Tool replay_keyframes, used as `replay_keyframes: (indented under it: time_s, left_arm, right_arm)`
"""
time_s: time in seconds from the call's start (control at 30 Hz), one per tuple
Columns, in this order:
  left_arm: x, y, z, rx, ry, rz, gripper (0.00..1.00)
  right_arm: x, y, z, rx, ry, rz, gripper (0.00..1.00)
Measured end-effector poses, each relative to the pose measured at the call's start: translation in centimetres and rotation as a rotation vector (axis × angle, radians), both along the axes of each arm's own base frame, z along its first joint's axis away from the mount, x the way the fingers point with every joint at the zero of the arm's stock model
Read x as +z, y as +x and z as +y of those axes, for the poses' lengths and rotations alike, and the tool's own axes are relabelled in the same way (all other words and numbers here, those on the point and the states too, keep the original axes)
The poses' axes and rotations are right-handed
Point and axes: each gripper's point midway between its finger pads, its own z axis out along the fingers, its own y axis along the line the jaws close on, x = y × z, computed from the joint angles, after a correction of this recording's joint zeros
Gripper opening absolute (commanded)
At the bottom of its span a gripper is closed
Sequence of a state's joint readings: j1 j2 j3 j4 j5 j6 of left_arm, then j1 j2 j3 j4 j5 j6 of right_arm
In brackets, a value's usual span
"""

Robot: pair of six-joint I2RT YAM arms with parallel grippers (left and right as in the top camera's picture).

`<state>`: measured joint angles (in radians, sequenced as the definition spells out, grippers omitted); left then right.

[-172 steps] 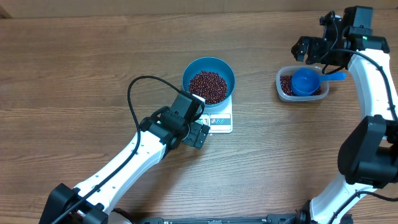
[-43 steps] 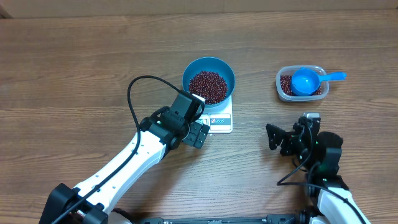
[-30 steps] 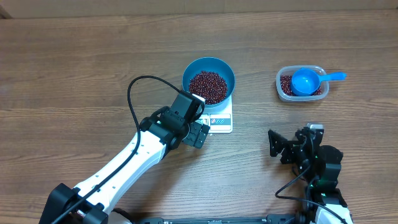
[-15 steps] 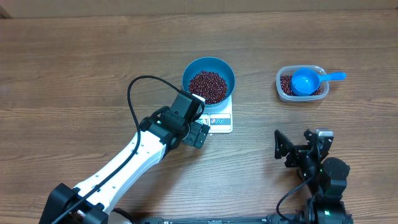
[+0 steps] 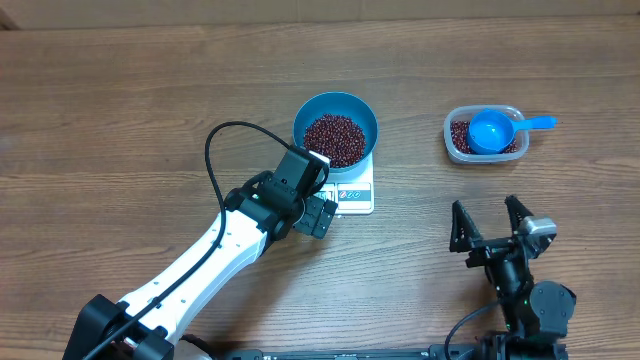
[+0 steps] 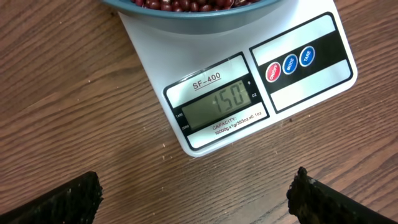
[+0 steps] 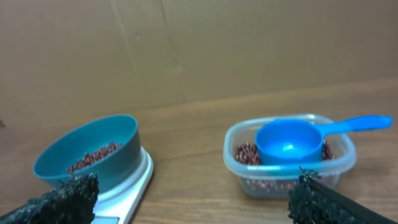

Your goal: Scoop item into bowl and weigh 150g on scale

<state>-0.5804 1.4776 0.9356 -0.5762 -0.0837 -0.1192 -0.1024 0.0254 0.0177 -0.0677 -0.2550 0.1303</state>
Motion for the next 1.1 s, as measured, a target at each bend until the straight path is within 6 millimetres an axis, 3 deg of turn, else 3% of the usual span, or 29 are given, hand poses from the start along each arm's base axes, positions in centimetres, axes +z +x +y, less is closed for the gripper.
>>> replay_keyframes:
  time_s: [1.1]
  left_arm:
    - [0.01,0.01,-0.01,0.0,0.0,-0.001,0.99]
  right_arm:
    - [0.28,-0.08,0.03,0.001,-0.001,-0.012,1.0]
